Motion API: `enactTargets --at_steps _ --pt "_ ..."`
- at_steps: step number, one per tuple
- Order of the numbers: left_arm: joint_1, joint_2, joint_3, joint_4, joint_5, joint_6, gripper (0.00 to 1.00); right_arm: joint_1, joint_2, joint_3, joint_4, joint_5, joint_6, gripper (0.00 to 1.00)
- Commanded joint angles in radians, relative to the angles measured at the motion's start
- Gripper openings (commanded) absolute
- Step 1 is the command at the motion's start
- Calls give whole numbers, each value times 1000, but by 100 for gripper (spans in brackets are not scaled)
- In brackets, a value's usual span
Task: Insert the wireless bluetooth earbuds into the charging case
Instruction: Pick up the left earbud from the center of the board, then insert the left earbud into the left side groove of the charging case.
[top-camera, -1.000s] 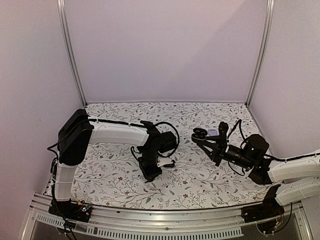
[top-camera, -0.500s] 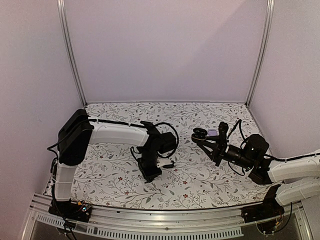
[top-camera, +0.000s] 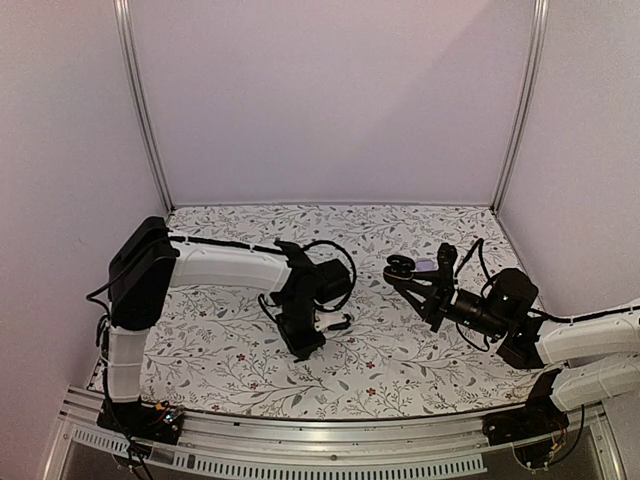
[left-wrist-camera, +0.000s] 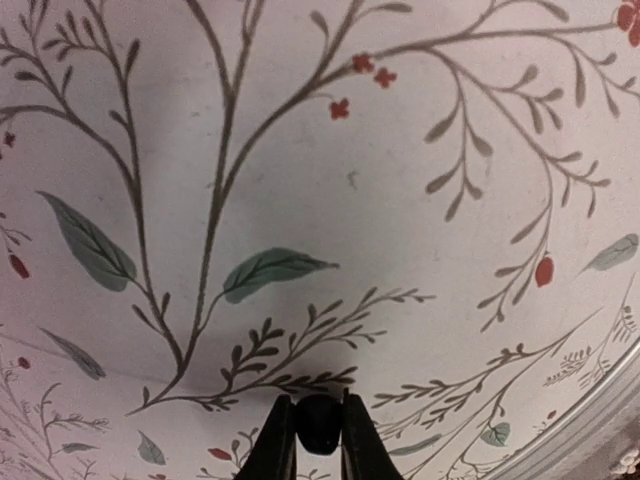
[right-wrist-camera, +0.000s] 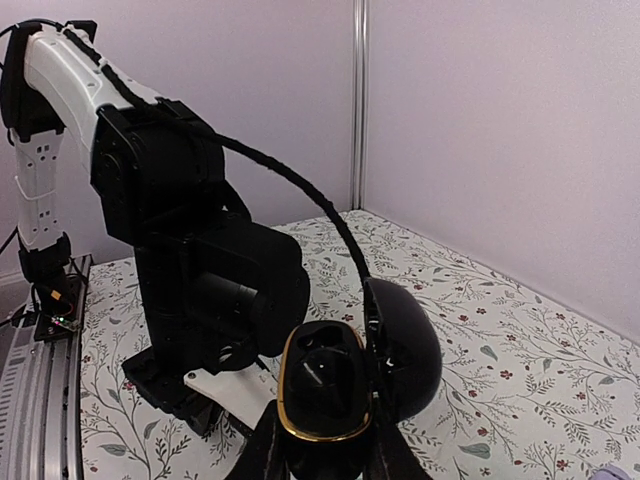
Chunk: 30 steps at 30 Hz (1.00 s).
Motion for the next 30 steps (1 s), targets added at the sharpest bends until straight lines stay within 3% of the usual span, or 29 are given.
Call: enactTargets --at_steps 1,9,18,30 --pt "45 -107 -47 189 -5 -37 5 -4 8 -2 40 27 1 0" --pt "102 -349 -168 483 -56 -69 2 -4 42 -27 171 19 -5 0" --pt "65 -683 -385 978 3 -74 0 34 103 -30 334 -11 -79 0" --pt "-17 -729 -476 1292 33 -40 0 100 160 9 369 -8 -133 0"
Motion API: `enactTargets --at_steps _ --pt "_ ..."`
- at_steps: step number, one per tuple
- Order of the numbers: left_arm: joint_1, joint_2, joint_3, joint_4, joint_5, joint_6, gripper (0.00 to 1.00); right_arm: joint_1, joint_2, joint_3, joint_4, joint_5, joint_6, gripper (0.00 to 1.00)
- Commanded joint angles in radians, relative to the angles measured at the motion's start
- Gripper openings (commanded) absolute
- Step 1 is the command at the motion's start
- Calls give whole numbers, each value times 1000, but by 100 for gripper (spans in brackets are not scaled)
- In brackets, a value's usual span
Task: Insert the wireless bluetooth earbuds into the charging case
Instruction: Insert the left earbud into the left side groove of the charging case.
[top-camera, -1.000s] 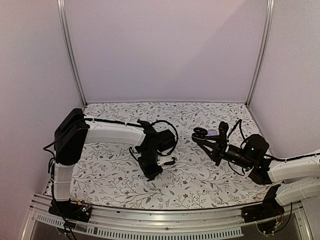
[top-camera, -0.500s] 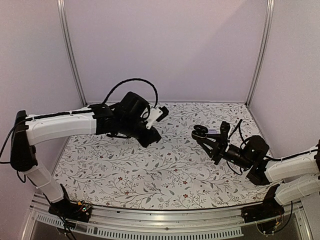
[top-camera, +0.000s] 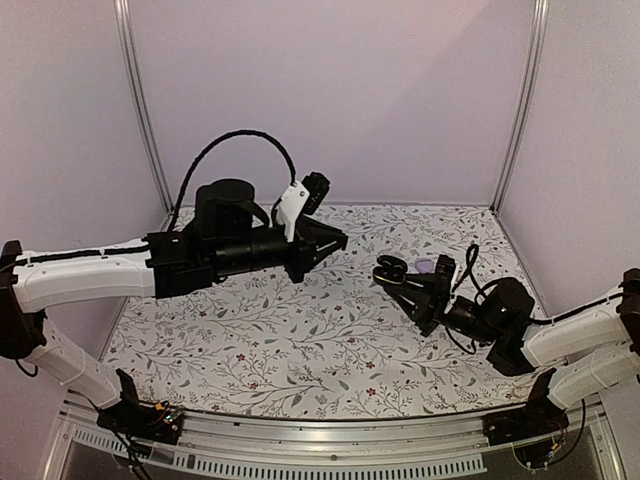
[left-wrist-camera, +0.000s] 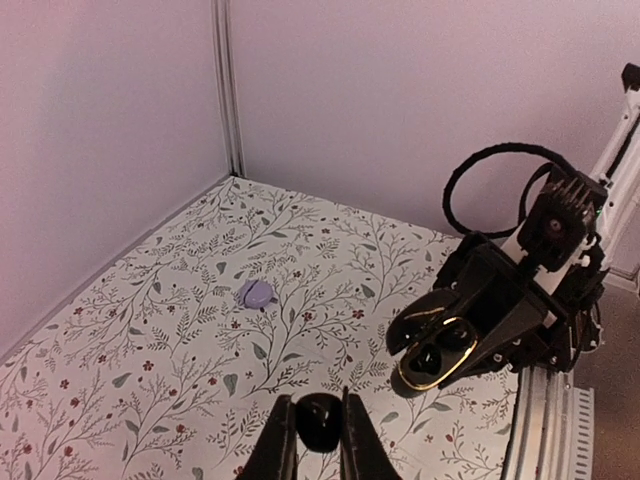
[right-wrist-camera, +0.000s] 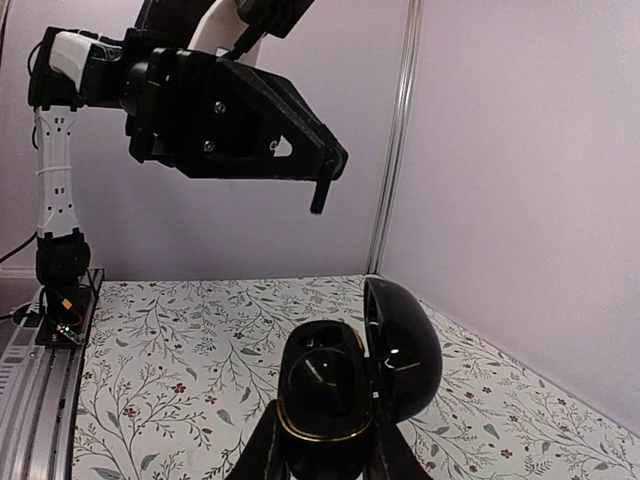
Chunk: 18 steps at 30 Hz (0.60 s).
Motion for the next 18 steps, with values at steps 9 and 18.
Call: enactTargets --at_steps 9,18 --pt "-59 25 -11 153 79 80 0 34 23 42 49 -1 -3 0" --pt "-86 74 19 134 94 105 0 36 26 58 53 -1 53 0"
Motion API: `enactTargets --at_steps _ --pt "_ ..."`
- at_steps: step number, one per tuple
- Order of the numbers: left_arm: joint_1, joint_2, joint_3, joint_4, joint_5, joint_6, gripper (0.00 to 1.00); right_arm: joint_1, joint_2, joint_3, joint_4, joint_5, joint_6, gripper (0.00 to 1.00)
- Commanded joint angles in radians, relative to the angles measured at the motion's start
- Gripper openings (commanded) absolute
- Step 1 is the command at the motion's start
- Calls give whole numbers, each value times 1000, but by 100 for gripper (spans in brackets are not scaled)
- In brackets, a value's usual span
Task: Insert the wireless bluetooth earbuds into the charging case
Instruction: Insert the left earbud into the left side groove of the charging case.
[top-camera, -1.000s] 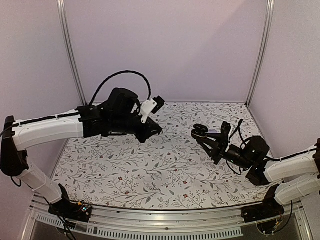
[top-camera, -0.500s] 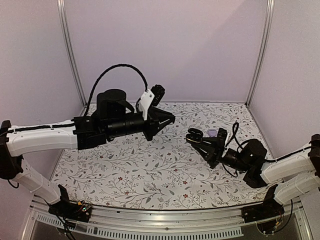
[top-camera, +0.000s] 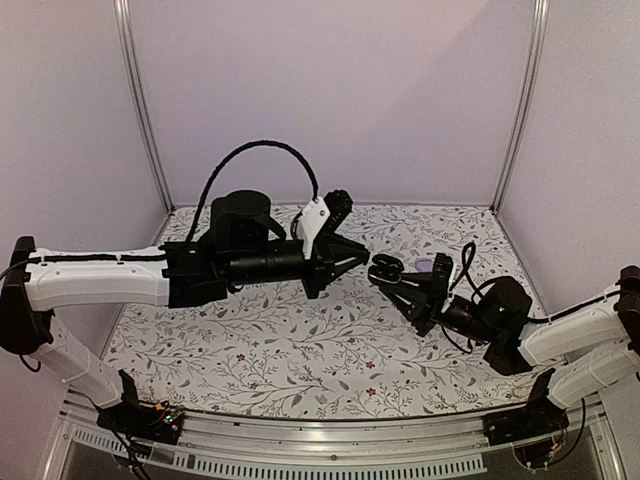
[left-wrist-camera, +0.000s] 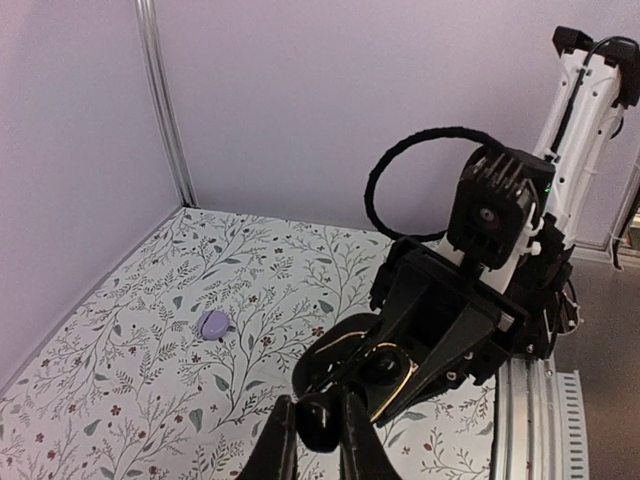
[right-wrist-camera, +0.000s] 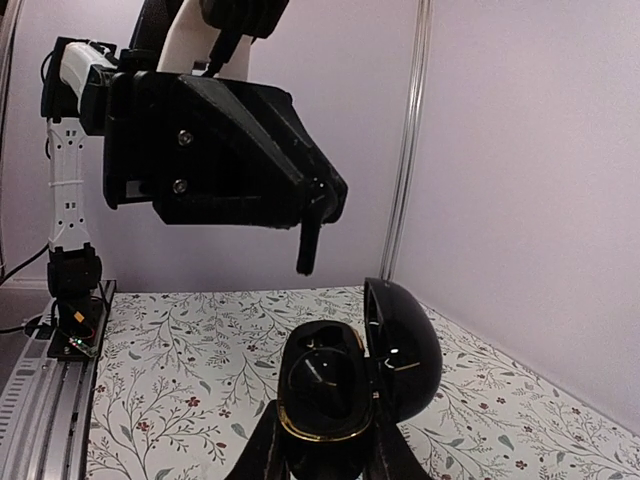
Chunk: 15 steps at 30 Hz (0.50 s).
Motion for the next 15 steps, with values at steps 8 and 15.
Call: enactTargets --at_steps 8,15 --pt "-24 44 42 7 17 29 0 15 6 39 40 -11 65 0" --pt "-24 44 46 5 4 35 0 17 9 36 46 -17 69 0"
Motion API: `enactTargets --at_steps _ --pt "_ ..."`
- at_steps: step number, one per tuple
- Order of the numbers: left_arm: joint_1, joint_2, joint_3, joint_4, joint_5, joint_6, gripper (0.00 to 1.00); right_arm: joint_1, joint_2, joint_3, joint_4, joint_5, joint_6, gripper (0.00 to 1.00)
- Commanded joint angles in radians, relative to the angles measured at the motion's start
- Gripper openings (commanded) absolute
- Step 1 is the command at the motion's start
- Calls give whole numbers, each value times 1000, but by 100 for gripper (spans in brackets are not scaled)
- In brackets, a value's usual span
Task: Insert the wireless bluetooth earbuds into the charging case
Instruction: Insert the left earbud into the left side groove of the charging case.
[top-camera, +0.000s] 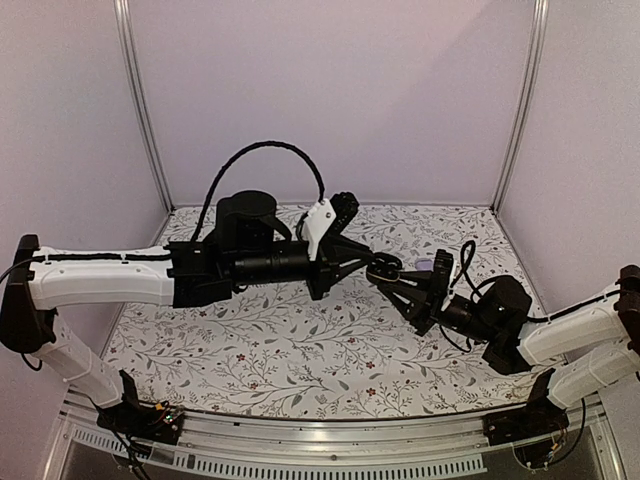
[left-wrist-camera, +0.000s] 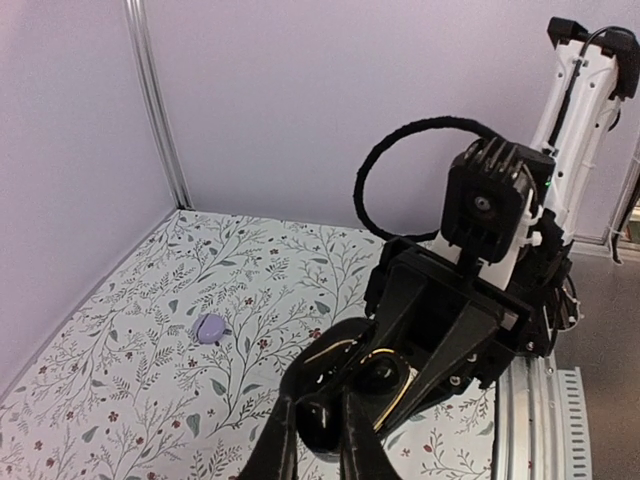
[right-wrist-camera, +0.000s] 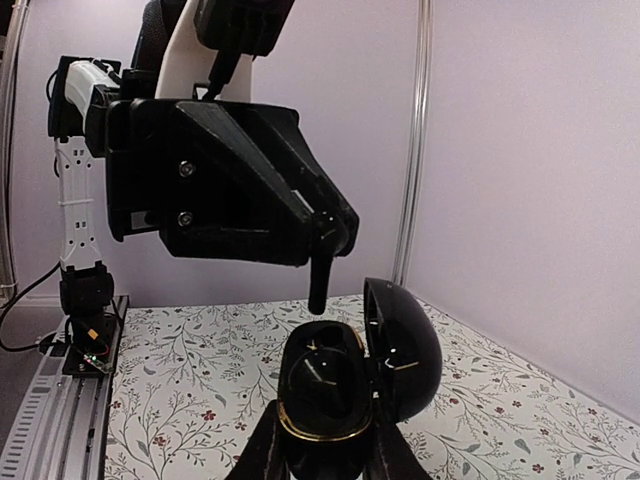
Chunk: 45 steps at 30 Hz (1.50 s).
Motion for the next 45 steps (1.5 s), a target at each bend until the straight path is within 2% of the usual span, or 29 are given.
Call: enactTargets --at_steps 1,10,31,45 --pt "-13 14 28 5 -8 18 0 7 6 21 38 -14 15 0" --pt "-17 35 39 -9 -6 18 0 9 6 24 41 -18 19 0" --pt "-39 67 48 -57 -96 39 1 9 -13 19 75 -3 40 0" --pt "-37 85 88 -158 -139 -40 8 9 -45 9 65 27 -15 0"
